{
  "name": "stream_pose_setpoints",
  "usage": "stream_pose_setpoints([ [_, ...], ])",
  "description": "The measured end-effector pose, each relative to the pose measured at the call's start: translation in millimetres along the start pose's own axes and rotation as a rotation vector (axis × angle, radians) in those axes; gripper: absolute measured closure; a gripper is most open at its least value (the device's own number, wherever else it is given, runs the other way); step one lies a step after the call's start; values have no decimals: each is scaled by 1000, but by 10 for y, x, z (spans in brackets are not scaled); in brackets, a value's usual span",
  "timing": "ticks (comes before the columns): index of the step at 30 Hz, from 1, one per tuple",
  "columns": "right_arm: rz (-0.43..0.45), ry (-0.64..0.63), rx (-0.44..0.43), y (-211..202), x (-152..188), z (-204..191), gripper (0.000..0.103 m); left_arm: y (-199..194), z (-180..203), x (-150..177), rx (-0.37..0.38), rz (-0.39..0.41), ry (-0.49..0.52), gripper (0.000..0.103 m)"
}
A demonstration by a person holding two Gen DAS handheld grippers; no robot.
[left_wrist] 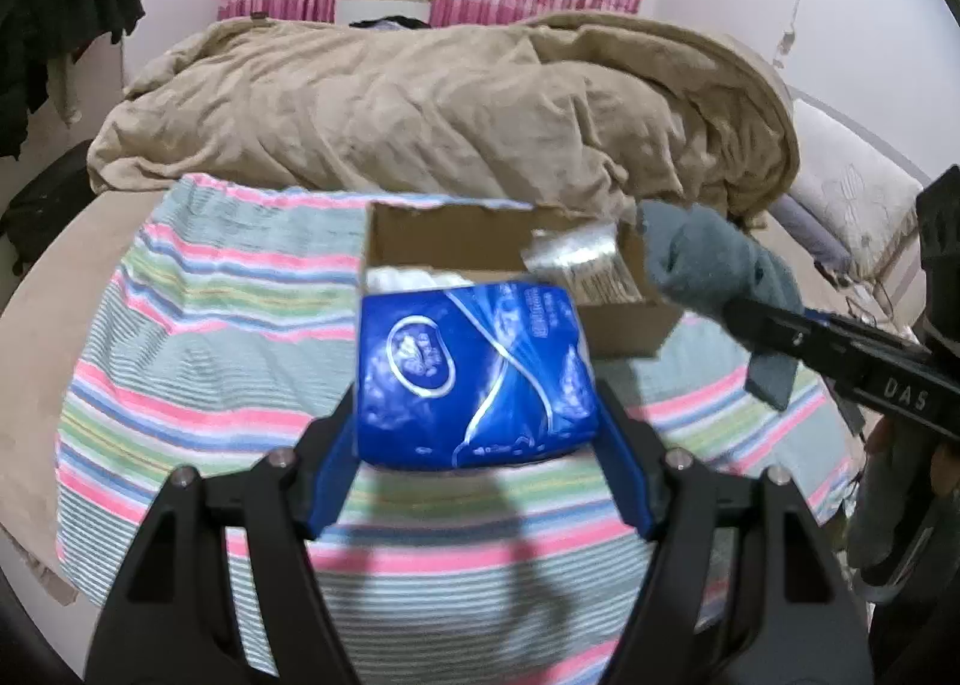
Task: Organize objects
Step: 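Drop the glove into the box with the right tool while the left tool drops the blue pack in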
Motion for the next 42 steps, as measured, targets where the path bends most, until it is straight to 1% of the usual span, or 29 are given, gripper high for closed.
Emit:
stream_pose_setpoints([
  [7, -6, -44, -33, 262, -153, -211, 66, 37, -222, -156, -23, 42, -12, 32],
  [14, -38, -72, -50, 652, -233, -314, 65, 155, -488, -293, -49, 75, -35, 32],
  [21, -136, -41, -108, 1192, -190, -296, 65, 354, -701, -320, -67, 73, -57, 32],
  [26, -178, -42, -120, 1534, -144, -305, 64, 459, -754, -326, -70, 69, -55, 32],
  [31, -221, -19, -100, 1850, -106, -235, 63, 555, -792, -336, -74, 63, -50, 32],
  [34, -247, -31, -62, 2046, -61, -175, 59, 623, -792, -330, -74, 55, -43, 32],
  [35, -240, -33, -50, 2081, -59, -161, 59, 651, -787, -327, -73, 50, -42, 32],
  [36, -230, -39, -36, 2110, -57, -154, 56, 677, -780, -323, -71, 44, -41, 32],
  [38, -217, -53, -24, 2143, -58, -155, 50, 732, -754, -310, -68, 30, -38, 32],
  [39, -205, -52, -25, 2125, -68, -157, 43, 747, -746, -309, -67, 28, -38, 32],
  [42, -160, -56, -31, 1992, -124, -145, 32, 804, -697, -310, -61, 19, -33, 32],
])
Point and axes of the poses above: each gripper's, at about its wrist camera, not at the fingertips, and y roughly the way its jaws point, z to its right, x to its underside, the point moved 1 cm from there along y, roughly the way its jaws point, and after that the axes turned 14 degrees about z, right-handed, at the moved point
